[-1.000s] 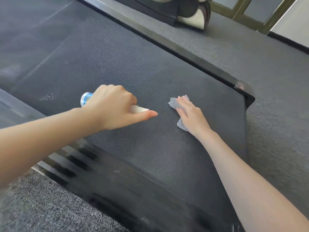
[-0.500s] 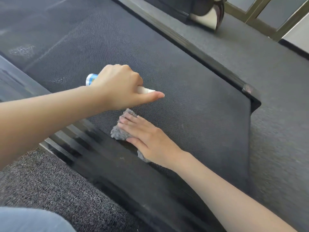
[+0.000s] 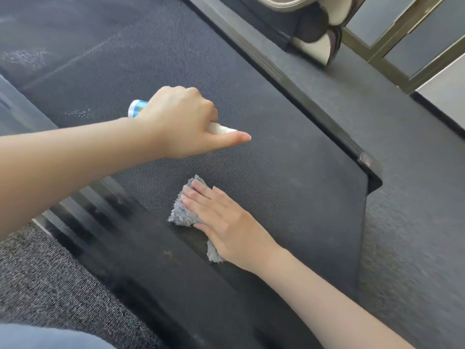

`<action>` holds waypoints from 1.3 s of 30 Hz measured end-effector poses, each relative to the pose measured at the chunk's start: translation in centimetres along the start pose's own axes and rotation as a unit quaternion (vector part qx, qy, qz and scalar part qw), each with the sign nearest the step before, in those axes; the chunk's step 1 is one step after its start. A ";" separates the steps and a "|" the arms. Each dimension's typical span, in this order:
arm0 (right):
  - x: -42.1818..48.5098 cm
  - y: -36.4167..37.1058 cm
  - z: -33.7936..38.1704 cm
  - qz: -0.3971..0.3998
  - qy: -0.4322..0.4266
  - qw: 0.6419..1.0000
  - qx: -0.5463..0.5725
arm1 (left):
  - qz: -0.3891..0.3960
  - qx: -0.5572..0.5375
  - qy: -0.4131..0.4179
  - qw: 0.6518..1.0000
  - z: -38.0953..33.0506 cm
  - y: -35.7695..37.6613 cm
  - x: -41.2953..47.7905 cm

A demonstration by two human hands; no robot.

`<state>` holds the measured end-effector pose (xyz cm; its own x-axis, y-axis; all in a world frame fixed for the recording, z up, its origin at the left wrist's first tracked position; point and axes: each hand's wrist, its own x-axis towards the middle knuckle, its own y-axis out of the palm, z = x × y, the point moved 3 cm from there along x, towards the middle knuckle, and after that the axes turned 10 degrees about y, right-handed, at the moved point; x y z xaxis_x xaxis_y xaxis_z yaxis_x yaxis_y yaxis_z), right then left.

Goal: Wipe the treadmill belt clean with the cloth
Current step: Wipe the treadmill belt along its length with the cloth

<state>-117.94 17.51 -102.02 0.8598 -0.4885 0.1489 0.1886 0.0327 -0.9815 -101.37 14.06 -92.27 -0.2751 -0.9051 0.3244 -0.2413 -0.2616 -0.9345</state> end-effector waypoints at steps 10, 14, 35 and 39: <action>3.2 -0.7 -8.9 -0.017 0.096 0.995 0.019 | 0.011 0.008 0.006 1.000 1.1 2.1 2.4; 5.0 -1.8 -14.2 -0.005 0.179 0.980 0.089 | 0.021 0.012 0.005 1.000 1.2 2.7 3.5; 4.4 -4.8 -32.2 -0.009 0.401 0.915 0.034 | 0.006 0.049 -0.007 0.999 -2.1 5.0 6.5; 2.9 -5.6 -33.7 0.017 0.436 0.899 0.028 | 0.023 0.041 -0.007 0.999 -3.5 4.5 7.4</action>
<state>-132.49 -13.42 -100.14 0.1711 -0.9837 -0.0547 0.2137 0.0913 -0.9726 -107.70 7.36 -93.56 -0.2716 -0.9208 0.2799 -0.1508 -0.2465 -0.9573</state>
